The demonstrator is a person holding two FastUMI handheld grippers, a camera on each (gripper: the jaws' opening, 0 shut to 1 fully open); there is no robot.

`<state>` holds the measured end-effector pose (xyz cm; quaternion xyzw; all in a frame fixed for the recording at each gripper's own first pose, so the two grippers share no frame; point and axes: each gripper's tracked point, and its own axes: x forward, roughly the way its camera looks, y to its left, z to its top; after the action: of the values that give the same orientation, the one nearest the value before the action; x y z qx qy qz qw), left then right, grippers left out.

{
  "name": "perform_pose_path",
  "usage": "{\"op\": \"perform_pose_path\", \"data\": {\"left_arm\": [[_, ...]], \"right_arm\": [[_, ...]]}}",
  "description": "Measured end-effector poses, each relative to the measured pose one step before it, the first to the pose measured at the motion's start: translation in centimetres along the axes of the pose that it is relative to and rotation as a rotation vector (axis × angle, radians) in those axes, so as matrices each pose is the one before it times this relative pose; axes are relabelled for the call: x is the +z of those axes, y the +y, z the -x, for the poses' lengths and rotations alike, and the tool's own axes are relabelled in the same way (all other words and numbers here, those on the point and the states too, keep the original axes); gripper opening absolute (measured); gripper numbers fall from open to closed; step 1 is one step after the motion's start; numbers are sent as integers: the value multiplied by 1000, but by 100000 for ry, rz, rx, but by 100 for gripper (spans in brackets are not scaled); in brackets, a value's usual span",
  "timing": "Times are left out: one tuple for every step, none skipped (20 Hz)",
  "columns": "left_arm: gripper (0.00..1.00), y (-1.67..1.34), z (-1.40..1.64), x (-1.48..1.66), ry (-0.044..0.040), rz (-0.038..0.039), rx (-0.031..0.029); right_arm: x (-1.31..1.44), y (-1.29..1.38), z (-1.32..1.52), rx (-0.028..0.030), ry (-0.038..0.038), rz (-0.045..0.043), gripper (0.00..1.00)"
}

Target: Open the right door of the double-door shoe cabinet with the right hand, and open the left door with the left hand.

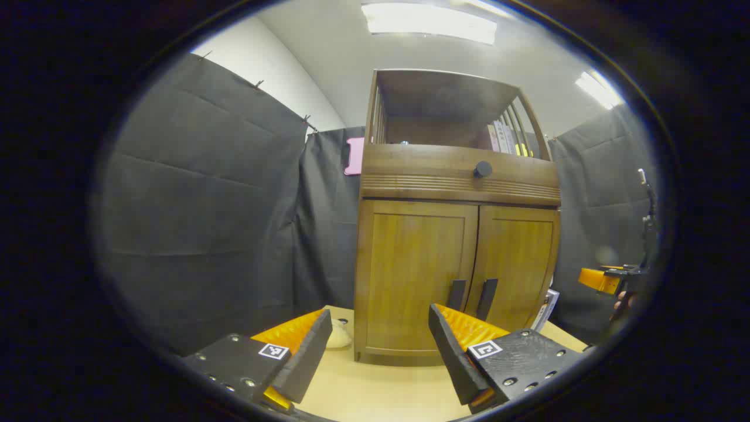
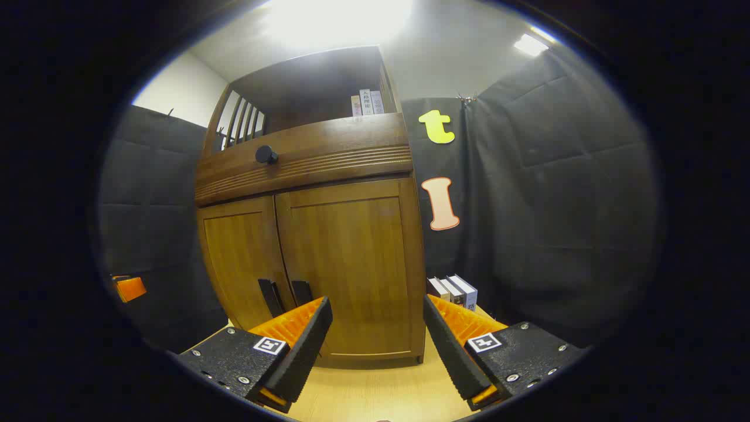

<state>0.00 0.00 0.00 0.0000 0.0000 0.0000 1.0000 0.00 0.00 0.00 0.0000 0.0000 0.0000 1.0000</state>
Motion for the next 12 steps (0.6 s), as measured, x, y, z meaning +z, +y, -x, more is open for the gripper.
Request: {"op": "perform_pose_path", "data": {"left_arm": [[99,-468,-31,-185,443,512,641],[99,-423,-132,67,75,628,324],[99,-442,22,-139,-170,564,540],[99,-330,-157,43,-132,320,494],[95,-282,-142,-6,129,108,521],[95,-129,-125,58,194,111,894],[95,-227,-60,-29,735,606,1159],[95,-306,51,87,245,1281,979],[95,-537,75,264,-666,1165,508],[95,-465,30,135,-449,433,477],[95,-377,51,-67,306,-576,946],[95,-206,215,25,115,-1151,1249]], "right_arm": [[-325,-263,-196,674,254,535,96],[-564,-327,-182,778,857,1280,96],[-437,-374,-222,796,957,1589,96],[-346,-331,-118,471,737,846,96],[116,-429,-45,-82,-889,-1118,96],[415,-69,-170,371,-1786,-2126,93],[341,-117,-203,582,-1255,-1574,96],[7,-176,-187,460,-312,-499,96],[-80,-111,-221,762,350,391,95],[-321,-45,-267,1119,637,517,96],[-243,-85,-219,1375,678,180,92],[-308,121,-189,1756,791,-175,95]]}}
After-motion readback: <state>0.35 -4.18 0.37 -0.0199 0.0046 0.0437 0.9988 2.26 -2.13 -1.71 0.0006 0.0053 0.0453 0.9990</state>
